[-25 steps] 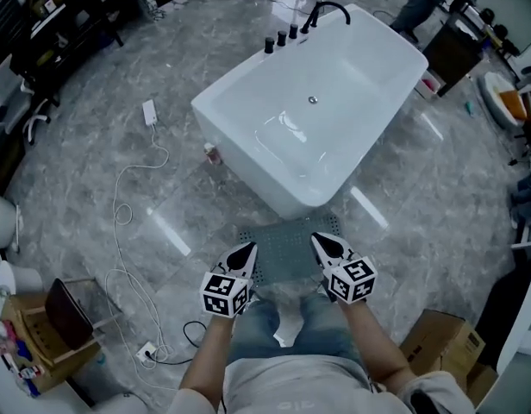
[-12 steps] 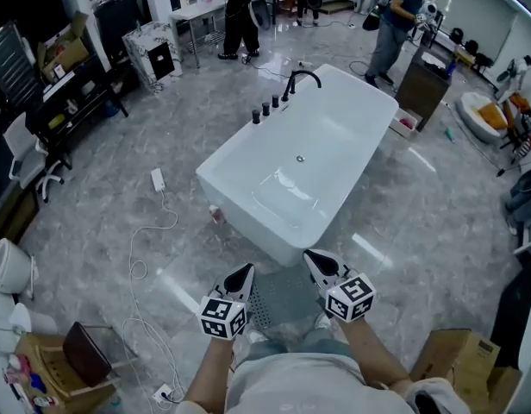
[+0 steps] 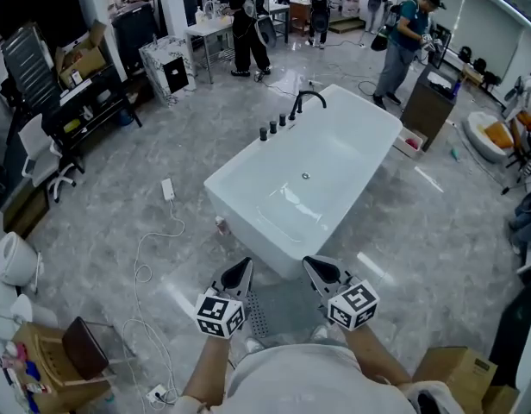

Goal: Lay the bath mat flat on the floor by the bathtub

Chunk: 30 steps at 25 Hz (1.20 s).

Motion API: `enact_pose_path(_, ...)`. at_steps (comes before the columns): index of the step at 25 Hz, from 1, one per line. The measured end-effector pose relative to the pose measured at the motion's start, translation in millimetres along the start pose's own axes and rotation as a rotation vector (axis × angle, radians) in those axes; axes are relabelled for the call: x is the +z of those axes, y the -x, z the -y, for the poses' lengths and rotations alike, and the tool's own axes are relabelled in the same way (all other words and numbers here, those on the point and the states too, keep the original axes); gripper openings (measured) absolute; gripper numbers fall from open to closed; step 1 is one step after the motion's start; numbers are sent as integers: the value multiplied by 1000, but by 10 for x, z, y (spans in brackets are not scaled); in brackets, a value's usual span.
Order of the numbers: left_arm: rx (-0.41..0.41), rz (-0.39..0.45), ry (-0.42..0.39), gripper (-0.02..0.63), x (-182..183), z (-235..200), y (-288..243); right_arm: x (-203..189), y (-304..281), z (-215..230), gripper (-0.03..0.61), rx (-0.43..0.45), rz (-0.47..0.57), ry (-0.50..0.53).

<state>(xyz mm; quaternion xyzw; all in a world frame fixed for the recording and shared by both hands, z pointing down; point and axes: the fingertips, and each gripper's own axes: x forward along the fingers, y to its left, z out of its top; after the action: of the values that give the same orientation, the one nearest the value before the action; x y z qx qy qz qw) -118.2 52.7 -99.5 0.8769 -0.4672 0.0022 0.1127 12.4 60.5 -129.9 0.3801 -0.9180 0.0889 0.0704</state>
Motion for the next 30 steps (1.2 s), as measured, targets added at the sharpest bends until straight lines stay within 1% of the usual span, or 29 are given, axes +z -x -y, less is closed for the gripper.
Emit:
enact_pose_path(3, 10, 20, 14, 17, 79, 37, 47, 86, 62, 8, 26, 6, 16, -14)
enact_pose_path(5, 25, 24, -8, 17, 102, 61, 59, 119, 101, 33, 26, 10, 26, -15)
enact_pose_path(7, 44, 9, -37, 17, 97, 61, 52, 134, 108, 65, 26, 14, 32, -12)
enact_pose_path(9, 61, -8, -48, 17, 79, 53, 65, 145, 107, 71, 26, 22, 37, -13)
enact_pose_path(13, 72, 17, -30, 17, 144, 62, 103, 204, 104, 96, 26, 30, 55, 0)
enact_pose_path(18, 83, 42, -31, 17, 239, 70, 119, 222, 67, 135, 26, 37, 55, 8)
enact_pose_path(23, 76, 66, -34, 17, 314, 118, 114, 237, 36, 152, 26, 66, 55, -3)
enact_pose_path(27, 79, 65, -43, 17, 306, 101, 139, 217, -9, 117, 26, 74, 49, 3)
enact_pose_path(30, 94, 67, -26, 17, 293, 68, 139, 211, -24, 120, 26, 77, 45, 3)
